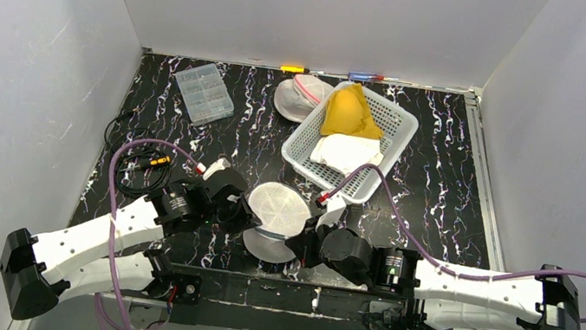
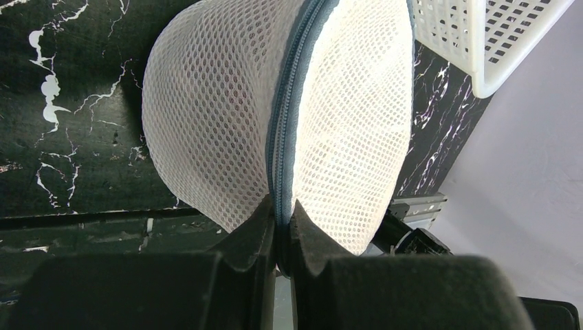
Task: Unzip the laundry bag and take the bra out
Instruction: Unzip the laundry bag at the center of the board.
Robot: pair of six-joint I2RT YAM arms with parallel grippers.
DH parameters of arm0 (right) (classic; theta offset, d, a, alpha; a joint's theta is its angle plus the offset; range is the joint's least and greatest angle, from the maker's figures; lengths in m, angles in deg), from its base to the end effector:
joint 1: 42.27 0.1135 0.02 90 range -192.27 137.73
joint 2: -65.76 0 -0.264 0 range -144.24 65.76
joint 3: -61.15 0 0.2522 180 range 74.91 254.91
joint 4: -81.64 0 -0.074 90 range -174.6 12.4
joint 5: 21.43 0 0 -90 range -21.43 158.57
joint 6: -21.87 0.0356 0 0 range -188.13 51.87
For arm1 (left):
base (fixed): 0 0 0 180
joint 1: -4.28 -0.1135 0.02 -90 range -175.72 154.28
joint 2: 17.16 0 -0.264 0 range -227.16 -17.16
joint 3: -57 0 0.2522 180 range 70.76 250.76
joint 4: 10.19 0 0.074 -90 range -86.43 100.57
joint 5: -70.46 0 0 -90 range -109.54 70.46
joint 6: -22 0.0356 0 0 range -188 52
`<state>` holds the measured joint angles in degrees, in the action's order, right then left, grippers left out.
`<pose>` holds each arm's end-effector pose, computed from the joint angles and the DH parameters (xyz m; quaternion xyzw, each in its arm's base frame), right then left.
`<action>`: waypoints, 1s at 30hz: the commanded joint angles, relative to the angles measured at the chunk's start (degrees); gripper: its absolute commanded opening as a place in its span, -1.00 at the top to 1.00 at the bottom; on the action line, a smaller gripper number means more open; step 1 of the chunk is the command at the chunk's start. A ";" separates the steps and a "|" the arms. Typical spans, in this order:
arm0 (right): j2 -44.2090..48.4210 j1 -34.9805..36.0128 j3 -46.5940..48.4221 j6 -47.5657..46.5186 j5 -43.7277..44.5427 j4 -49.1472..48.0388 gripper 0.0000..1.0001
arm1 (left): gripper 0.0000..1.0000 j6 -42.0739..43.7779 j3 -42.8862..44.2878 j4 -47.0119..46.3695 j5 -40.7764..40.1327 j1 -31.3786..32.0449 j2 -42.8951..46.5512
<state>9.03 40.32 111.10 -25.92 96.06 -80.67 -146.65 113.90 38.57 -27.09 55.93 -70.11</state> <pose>0.0449 0.2177 0.2607 -0.1612 0.8110 0.3733 0.4206 0.1216 -0.1462 0.2646 -0.2397 0.8899 -0.3223 0.2163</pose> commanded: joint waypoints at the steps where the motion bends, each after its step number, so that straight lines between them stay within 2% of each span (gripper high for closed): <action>1: 1.88 0.11 -0.37 1.15 4.52 2.60 0.97 | 1.00 1.12 0.21 4.49 -3.36 -0.84 0.82; 12: 1.40 0.06 -0.64 3.79 8.55 6.11 0.97 | 1.00 0.97 -0.79 3.45 -2.61 -0.92 1.66; 25: 1.10 0.10 -0.74 6.48 8.07 6.46 0.97 | 1.00 0.47 -2.69 -0.76 -1.53 -0.90 3.11; 29: 2.52 0.05 -2.03 8.59 5.26 3.57 0.97 | 1.00 0.60 -4.30 -4.37 -1.06 -0.90 4.33; 30: 3.24 0.05 -2.22 9.63 4.73 2.83 0.84 | 1.00 0.37 -5.09 -5.96 -1.06 -0.91 4.94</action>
<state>9.66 40.36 110.46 -19.58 100.69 -75.71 -146.63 111.12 34.99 -27.18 55.39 -67.55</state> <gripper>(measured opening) 0.031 0.063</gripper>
